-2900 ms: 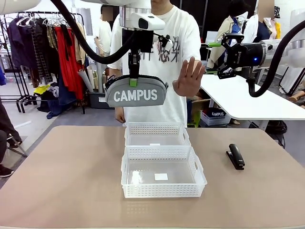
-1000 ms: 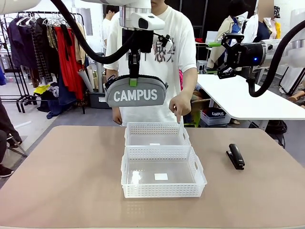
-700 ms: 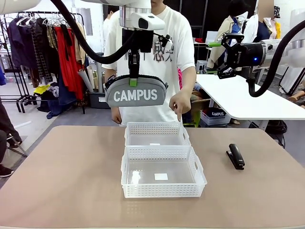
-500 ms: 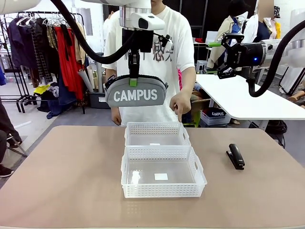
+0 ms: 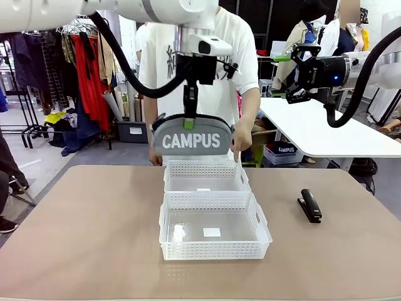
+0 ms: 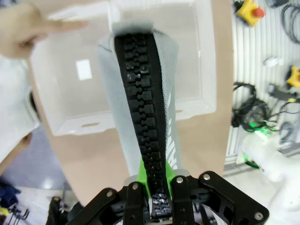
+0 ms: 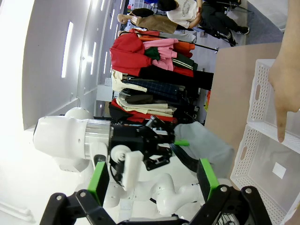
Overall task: Distribute items into two baskets.
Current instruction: Place the picked Pencil pouch into the Organizing basket as instructed by the person.
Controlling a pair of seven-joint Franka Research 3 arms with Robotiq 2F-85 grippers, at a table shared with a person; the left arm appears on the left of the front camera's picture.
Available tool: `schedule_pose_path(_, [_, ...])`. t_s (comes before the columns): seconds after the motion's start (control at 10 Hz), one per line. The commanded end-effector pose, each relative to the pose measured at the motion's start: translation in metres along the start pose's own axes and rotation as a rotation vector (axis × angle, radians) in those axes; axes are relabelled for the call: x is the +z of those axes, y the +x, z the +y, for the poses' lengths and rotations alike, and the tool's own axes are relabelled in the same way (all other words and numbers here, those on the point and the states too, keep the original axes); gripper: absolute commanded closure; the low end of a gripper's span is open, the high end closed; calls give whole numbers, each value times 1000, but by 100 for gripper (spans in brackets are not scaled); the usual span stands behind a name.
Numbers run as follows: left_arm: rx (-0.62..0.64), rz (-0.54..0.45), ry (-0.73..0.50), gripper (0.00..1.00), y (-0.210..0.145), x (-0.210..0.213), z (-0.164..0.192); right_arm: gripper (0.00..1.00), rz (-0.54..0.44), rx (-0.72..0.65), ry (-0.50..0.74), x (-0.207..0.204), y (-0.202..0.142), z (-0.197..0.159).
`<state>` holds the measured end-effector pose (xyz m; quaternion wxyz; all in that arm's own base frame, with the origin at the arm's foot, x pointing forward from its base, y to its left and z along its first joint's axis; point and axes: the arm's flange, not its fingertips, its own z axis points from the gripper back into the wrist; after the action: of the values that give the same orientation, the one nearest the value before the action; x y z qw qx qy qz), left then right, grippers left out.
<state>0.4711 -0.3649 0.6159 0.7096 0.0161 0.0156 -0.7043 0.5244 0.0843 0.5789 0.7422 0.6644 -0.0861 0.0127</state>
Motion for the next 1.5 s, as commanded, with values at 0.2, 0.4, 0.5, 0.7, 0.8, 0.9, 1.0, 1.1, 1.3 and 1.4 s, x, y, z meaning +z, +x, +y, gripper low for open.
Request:
schedule_pose_path(0.2, [20,-38,-32,100,38,-30,2,0,0,3,1,0,0,2])
schedule_pose_path(0.4, [11,-35,-32,100,46,-56,0,0,0,3,1,0,0,2])
schedule_pose_path(0.5, [-28,-41,-66,100,49,-74,-3,0,0,3,1,0,0,2])
schedule_pose_path(0.7, [-81,-29,-99,100,52,-106,-7,0,0,3,1,0,0,2])
schedule_pose_path(0.8, [-78,-27,-62,100,53,-120,-9,0,0,3,1,0,0,2])
schedule_pose_path(0.9, [-54,-22,-55,100,51,-130,-10,0,0,3,1,0,0,2])
schedule_pose_path(1.0, [-50,-49,-51,100,55,-142,-12,0,0,3,1,0,0,2])
schedule_pose_path(1.1, [-52,-56,-46,100,58,-151,-12,0,0,3,1,0,0,2])
schedule_pose_path(1.3, [-35,-69,-70,100,60,-167,-10,0,0,3,1,0,0,2])
schedule_pose_path(1.4, [-24,-92,-81,100,55,-164,-9,0,0,3,1,0,0,2])
